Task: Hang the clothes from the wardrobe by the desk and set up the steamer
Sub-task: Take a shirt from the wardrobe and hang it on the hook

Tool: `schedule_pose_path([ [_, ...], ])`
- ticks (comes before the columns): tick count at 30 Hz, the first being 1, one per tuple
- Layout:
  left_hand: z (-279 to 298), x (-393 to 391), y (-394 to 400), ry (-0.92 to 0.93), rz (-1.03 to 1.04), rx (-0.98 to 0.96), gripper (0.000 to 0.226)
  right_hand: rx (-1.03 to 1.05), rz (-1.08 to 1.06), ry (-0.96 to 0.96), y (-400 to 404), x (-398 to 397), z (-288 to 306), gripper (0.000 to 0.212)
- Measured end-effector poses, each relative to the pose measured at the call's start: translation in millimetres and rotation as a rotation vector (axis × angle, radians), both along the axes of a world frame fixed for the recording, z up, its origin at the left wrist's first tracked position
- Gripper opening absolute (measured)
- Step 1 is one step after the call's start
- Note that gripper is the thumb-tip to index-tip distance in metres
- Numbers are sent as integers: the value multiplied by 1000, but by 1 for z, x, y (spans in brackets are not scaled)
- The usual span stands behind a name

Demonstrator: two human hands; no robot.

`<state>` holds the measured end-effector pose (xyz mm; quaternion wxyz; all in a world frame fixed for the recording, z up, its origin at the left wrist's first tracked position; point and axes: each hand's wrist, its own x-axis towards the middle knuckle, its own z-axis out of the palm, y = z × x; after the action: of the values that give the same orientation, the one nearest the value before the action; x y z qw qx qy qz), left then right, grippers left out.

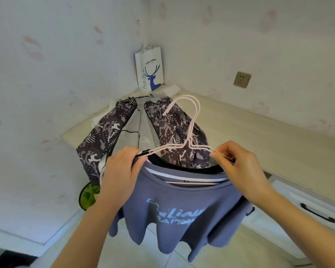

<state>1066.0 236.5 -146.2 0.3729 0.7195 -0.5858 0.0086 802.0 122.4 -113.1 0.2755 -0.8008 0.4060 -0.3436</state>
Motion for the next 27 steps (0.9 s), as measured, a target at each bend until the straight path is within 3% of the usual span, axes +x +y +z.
schedule_pose_path([
  [6, 9, 28, -24, -41, 87, 8, 33, -47, 26, 50, -37, 35, 4, 7],
  [10, 21, 50, -46, -23, 135, -24, 31, -115, 24, 193, -73, 36, 1, 44],
  [13, 35, 70, -77, -3, 157, -39, 27, -294, -25, 320, -106, 42, -4, 39],
  [17, 56, 91, -117, -16, 163, -39, 24, -403, -67, 252, -150, 65, 1, 20],
  [27, 95, 139, -196, -44, 238, -32, 23, -441, -58, 132, -247, 121, 36, 30],
])
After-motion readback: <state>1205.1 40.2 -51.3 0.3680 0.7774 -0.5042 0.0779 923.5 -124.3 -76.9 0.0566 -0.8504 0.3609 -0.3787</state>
